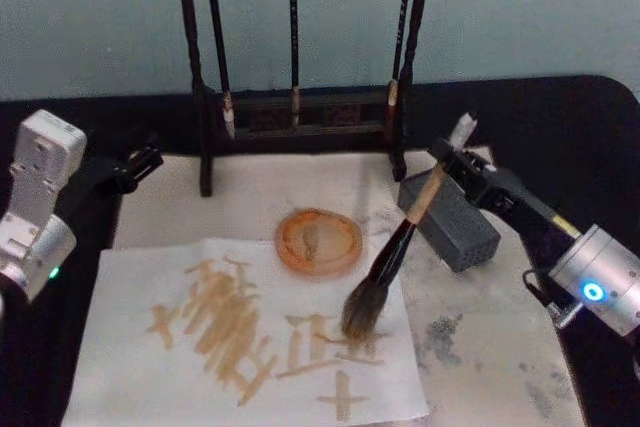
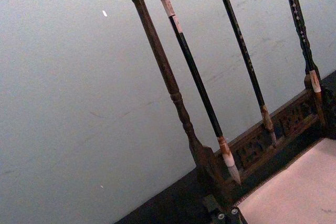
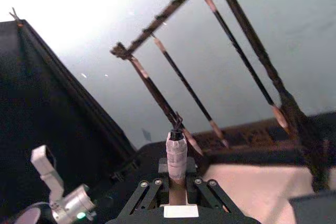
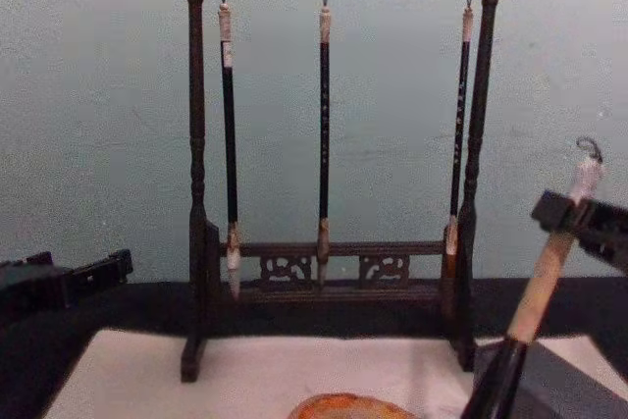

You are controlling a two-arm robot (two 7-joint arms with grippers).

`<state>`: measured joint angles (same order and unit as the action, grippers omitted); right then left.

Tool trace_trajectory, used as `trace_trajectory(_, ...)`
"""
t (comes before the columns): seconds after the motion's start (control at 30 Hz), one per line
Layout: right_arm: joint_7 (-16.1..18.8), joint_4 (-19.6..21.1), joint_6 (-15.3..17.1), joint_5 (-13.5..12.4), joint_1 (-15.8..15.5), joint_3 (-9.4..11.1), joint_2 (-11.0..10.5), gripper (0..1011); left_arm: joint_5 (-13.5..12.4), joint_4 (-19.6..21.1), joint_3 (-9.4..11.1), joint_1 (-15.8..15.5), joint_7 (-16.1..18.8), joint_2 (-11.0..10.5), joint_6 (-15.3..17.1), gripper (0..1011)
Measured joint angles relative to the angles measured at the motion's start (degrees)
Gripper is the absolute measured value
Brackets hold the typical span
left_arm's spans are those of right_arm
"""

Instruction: Pick up the brush from the inkstone, write on the paper, then place the brush back to its original position.

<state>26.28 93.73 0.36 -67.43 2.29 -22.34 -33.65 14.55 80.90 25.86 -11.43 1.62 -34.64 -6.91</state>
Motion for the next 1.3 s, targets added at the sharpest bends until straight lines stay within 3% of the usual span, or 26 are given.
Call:
trace_trajectory(0.23, 0.3, 3.0, 0.0, 0.3, 0.8, -0.2, 0.3, 180, 0.0, 0.0, 0.0, 0.0, 0.0, 0.0, 0.0, 1002)
trace_trajectory(0.53, -0.7, 2.5, 1.1, 0.2, 4.3, -1.8, 2.8, 180, 0.0, 0.0, 0.0, 0.0, 0.0, 0.0, 0.0, 1000)
trace_trajectory(0.8, -1.8, -1.3, 1.3, -1.6, 7.1, -2.6, 5.8, 180, 0.0, 0.0, 0.0, 0.0, 0.0, 0.0, 0.0, 1002)
trace_trajectory(1.3, -2.6, -10.0, -1.3, -2.6, 11.5, -1.9, 11.0, 180, 0.0, 0.0, 0.0, 0.0, 0.0, 0.0, 0.0, 1002)
